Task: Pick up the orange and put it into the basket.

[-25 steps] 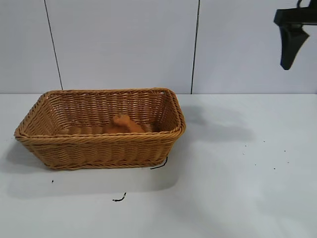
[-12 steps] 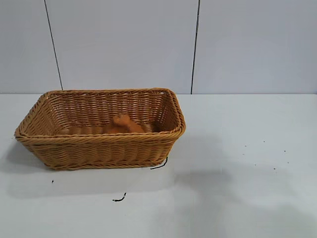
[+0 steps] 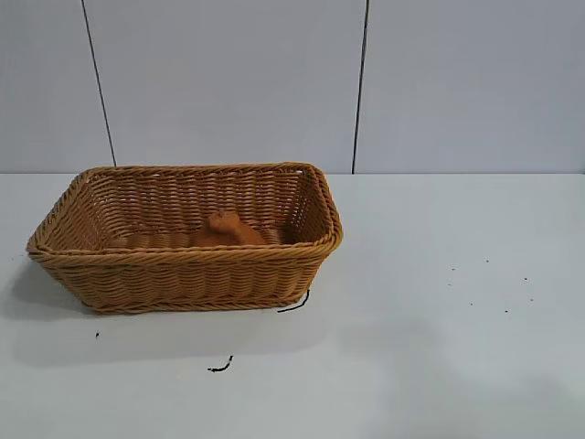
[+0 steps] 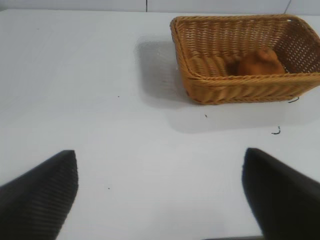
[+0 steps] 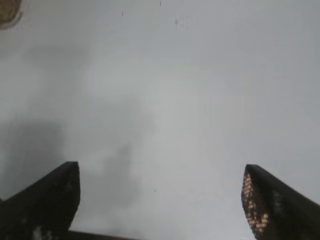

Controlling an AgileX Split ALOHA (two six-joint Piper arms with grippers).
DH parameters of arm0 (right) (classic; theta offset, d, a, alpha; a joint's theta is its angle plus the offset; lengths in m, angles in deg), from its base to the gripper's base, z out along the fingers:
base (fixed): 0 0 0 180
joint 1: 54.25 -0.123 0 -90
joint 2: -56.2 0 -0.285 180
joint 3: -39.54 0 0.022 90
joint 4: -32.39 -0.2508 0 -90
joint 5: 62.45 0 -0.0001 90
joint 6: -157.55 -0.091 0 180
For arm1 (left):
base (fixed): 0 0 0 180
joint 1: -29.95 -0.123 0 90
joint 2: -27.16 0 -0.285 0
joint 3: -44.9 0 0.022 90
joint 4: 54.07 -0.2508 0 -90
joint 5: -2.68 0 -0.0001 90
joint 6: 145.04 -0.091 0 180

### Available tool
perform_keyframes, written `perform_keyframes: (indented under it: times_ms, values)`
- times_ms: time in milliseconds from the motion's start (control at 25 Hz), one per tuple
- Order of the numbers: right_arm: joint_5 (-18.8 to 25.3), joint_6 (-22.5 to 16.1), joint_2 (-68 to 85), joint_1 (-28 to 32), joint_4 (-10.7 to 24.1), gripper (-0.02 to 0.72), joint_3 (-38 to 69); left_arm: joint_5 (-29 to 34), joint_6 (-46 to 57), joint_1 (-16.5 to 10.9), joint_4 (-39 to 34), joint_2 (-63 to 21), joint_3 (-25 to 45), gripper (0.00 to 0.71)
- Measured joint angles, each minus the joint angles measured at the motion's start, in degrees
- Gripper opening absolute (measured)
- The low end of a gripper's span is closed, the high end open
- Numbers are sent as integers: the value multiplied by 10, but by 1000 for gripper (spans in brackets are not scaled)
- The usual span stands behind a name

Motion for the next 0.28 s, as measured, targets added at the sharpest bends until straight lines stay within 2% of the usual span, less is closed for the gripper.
perform_keyframes:
  times_ms: [280]
  values:
    - [2,0,34,0,0,629,1,1,0,0,0,0,0,639]
